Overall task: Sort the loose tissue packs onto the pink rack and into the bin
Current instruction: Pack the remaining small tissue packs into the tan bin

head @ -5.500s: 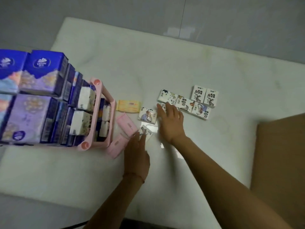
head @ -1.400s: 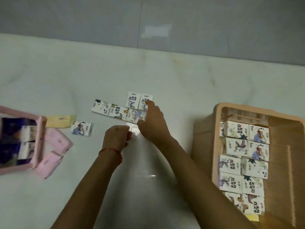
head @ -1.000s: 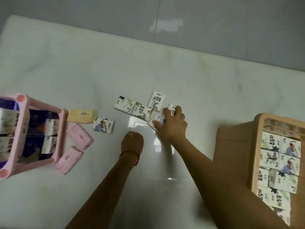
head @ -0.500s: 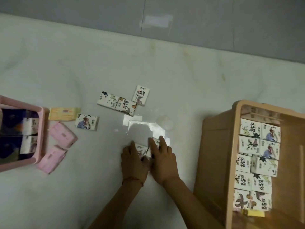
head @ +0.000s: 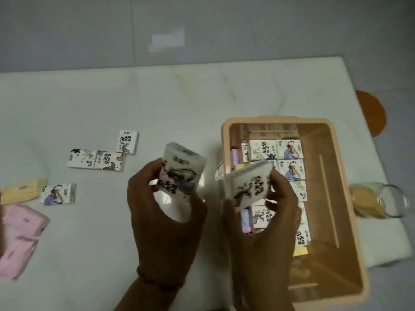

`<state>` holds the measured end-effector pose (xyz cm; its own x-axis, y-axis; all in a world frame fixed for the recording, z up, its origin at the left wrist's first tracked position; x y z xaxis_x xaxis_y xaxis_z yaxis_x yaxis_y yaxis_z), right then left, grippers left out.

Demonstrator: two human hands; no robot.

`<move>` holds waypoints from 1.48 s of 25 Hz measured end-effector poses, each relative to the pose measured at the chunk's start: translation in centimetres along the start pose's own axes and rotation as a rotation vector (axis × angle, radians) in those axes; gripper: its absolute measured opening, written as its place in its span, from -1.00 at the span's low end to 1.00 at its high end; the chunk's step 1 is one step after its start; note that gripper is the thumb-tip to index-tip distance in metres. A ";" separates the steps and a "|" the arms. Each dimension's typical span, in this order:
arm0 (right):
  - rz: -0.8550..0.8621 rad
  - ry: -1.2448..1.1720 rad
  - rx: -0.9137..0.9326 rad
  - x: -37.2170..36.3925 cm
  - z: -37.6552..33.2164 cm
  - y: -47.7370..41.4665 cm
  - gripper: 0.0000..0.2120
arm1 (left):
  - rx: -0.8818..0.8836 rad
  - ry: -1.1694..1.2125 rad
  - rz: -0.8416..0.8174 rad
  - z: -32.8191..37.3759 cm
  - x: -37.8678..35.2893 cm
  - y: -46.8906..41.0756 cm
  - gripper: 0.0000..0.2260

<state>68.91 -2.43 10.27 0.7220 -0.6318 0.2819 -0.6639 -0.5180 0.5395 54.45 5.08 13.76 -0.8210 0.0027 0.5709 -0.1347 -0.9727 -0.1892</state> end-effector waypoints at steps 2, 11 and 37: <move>0.326 0.145 0.106 6.3 1.2 1.3 -0.17 | -0.149 -0.101 -0.216 2.6 -5.0 2.7 -0.47; 0.335 0.319 -0.136 10.2 10.0 -3.2 -0.35 | 0.012 -0.348 -0.764 1.4 -19.6 7.0 -0.53; 0.103 -0.562 -0.479 8.9 11.3 -3.7 -0.91 | 0.482 0.129 -0.606 0.7 -21.0 5.1 -0.67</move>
<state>75.59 -12.63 1.78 0.3669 -0.9298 -0.0288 -0.4722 -0.2128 0.8554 71.39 -0.06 1.39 -0.7430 0.5637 0.3610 -0.3488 -0.7863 0.5100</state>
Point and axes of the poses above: each hand's wrist, its own y-axis away from the middle knuckle, its own x-axis out of the back of the hand, z = x × y, the point moved 5 cm from there along -y, towards the middle knuckle, and after that the axes turned 4 degrees about -y, right-handed, at the moved point
